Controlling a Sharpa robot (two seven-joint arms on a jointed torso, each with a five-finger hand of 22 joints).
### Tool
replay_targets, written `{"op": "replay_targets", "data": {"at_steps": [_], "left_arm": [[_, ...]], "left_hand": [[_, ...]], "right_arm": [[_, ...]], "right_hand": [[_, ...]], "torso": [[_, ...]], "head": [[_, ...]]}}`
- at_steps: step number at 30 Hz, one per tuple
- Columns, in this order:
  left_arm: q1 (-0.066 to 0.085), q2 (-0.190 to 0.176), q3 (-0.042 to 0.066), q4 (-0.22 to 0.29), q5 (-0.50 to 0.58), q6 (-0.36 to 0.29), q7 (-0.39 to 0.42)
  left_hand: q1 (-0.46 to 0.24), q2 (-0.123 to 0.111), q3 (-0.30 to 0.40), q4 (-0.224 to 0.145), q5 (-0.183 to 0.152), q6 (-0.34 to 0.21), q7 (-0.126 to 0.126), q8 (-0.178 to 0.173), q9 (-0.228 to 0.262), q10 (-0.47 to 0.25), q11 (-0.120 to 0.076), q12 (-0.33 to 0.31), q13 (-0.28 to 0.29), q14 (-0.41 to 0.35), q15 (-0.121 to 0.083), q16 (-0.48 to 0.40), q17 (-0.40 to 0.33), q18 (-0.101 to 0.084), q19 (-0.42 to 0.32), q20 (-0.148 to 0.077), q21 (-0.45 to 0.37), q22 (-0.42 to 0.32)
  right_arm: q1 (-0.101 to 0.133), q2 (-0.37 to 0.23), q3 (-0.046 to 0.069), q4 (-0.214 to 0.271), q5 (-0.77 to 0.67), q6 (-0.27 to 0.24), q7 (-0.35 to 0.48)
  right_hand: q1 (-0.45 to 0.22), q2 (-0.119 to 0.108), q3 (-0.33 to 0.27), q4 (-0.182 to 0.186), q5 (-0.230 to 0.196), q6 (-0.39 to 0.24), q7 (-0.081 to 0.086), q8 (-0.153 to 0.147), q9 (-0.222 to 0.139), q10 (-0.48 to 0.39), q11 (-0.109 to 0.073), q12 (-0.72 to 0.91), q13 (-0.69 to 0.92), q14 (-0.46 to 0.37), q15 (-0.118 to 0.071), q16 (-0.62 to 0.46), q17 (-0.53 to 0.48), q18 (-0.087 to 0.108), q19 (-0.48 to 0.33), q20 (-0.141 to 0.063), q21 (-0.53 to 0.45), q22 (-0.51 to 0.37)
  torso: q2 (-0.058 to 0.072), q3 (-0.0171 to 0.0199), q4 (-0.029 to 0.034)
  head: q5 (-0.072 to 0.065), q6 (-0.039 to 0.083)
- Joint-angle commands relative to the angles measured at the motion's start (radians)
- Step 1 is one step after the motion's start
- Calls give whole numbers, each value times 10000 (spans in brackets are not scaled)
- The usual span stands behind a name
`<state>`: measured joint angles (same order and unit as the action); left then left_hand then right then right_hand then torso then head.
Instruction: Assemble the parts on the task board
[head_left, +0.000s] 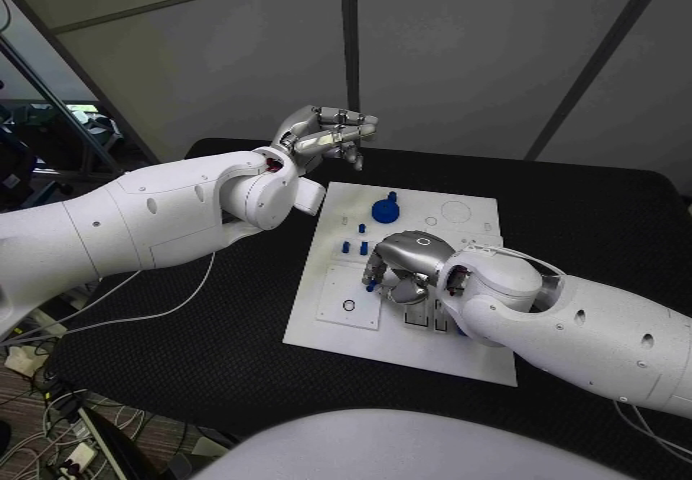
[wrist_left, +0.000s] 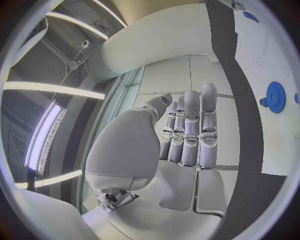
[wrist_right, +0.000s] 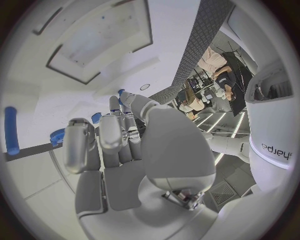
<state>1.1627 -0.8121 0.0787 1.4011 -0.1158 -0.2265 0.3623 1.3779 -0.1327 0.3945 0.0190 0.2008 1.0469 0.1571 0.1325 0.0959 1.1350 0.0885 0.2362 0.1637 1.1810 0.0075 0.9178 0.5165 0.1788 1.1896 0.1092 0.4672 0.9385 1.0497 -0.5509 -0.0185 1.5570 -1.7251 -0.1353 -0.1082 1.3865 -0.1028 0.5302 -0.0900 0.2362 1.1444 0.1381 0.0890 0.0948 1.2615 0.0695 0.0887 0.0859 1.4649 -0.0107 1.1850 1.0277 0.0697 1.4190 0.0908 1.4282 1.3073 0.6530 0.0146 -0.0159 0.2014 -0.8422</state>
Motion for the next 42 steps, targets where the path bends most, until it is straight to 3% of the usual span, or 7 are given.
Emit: {"op": "replay_targets", "data": {"at_steps": [1,4,8,20,23,29,42], "left_arm": [[21,-7,4,9,23,121,37],[23,-9,4,8,23,126,33],[28,-8,4,12,23,139,26],[34,-16,3,10,23,160,13],[34,-17,3,10,23,181,-4],[35,-22,3,3,23,223,-33],[32,-19,0,-50,23,313,-78]], "left_hand": [[16,7,-28,-24,-41,-27,13,-13,-11,-72,4,34,10,-22,27,-45,-12,33,0,-32,-46,-13],[16,7,-28,-24,-41,-27,13,-13,-11,-72,4,34,10,-22,27,-45,-12,33,0,-32,-46,-13],[16,7,-28,-24,-41,-27,13,-13,-11,-72,4,34,10,-22,27,-45,-12,33,0,-32,-46,-13],[18,35,-51,-21,-40,-12,10,-2,-11,-84,1,65,17,-26,30,-64,-45,32,1,-29,-73,-31],[18,35,-51,-21,-40,-12,10,-2,-11,-84,1,65,17,-26,30,-64,-45,32,1,-29,-73,-31],[18,35,-51,-21,-40,-12,10,-2,-11,-84,1,65,17,-26,30,-64,-45,32,1,-29,-73,-31],[14,36,-58,-19,-41,-13,11,-1,-12,-89,3,69,17,-27,31,-68,-51,32,1,-28,-78,-34]], "right_arm": [[4,37,-35,-9,-170,311,-91],[5,41,-160,30,-223,334,-120],[5,82,-244,13,-281,375,-190],[6,130,-296,-43,-331,256,-339],[6,125,-298,-42,-332,20,-333],[5,53,-300,48,-333,-570,-244],[6,-663,-289,818,-293,-2046,51]], "right_hand": [[14,97,41,6,22,33,64,-35,10,43,4,6,19,282,-28,40,-7,-180,50,23,30,701],[0,90,31,9,13,35,65,-37,12,43,5,1,21,277,-27,34,-23,-179,45,25,28,698],[-69,63,-19,26,-29,-4,80,-74,11,-5,18,-53,20,260,-12,39,-52,-174,20,40,22,689],[-351,-81,-151,140,40,-507,224,-286,-94,-688,200,-289,-112,193,144,39,-199,-135,-135,164,-78,557],[-435,-202,-145,155,40,-875,277,-290,-182,-1409,331,-271,-234,76,254,-173,-530,-37,-444,256,-355,194],[-467,-383,-213,110,13,-1463,201,-276,-272,-2279,430,-187,-222,-130,324,-661,-1220,129,-947,346,-855,-429],[-635,-508,-534,193,101,-1725,64,-249,-257,-2643,458,79,-186,-170,347,-830,-1509,191,-1116,379,-1093,-704]], "torso": [[5,-2,-2],[3,-4,-3],[-3,-9,1],[-5,1,-5],[-3,2,-5],[-2,9,-4],[-13,7,-12]], "head": [[11,5],[14,7],[14,13],[44,10],[42,24],[41,43],[9,109]]}}
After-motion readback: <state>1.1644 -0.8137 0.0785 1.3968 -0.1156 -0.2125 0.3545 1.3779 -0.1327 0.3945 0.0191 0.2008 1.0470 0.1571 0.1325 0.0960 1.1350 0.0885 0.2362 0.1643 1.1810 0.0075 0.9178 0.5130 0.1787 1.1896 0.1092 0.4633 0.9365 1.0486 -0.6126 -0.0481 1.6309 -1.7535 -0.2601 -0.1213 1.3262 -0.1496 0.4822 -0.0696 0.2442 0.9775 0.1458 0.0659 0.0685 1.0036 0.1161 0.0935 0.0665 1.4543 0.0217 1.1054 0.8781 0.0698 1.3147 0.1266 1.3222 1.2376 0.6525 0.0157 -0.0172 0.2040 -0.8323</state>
